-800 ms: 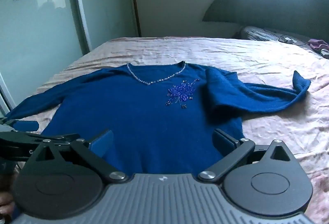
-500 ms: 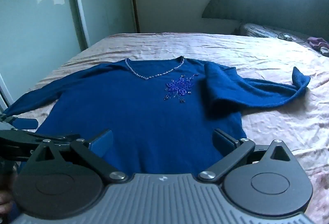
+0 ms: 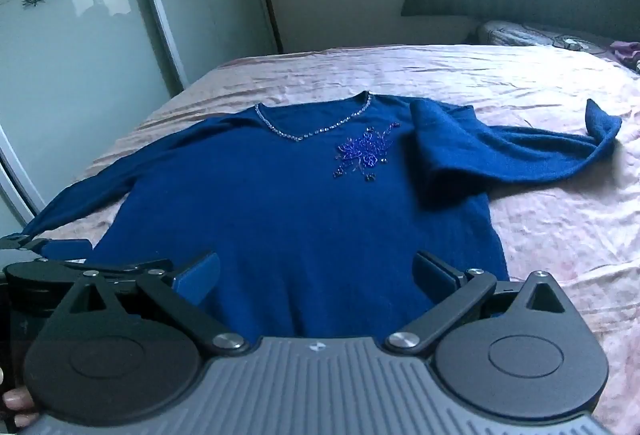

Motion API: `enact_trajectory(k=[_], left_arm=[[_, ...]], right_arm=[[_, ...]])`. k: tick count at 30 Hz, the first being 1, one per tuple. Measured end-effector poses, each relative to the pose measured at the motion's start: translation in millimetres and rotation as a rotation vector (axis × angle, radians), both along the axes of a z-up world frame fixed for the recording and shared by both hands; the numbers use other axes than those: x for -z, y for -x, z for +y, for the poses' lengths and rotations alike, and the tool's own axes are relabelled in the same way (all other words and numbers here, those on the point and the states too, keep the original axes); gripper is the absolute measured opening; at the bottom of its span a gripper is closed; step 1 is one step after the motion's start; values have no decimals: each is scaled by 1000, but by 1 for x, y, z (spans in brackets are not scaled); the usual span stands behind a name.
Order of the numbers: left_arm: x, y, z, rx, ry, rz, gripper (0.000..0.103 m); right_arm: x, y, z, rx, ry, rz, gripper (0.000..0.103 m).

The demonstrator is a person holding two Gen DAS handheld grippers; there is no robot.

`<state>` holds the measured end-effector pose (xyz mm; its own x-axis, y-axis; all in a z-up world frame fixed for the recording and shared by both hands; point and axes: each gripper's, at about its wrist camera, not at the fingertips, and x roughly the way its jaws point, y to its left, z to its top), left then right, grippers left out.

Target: Fold small clothes

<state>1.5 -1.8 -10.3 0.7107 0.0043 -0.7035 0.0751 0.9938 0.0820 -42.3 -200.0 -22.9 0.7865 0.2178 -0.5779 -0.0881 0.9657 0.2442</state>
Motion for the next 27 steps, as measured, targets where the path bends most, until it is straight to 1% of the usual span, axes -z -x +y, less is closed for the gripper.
enact_trajectory(k=[4,6,13,21,27], left_arm=[[1,-1,0,-8,-3,2,102],[1,-1,1,-9,2,4,102],[3,-3,1,-20,-16,16,102],[3,-4,3,-24,-8,21,102],[5,-4,4,-36,-1,27,102]], right_arm=[[-2,-1,7,2,77,-5,103],[-2,-1,10,-3,99,-8,103],[-3,-1,11,-13,107,-17,103],[-4,-1,11,-10,99,-17,103],[-3,1,12,-11,115,-35,103]])
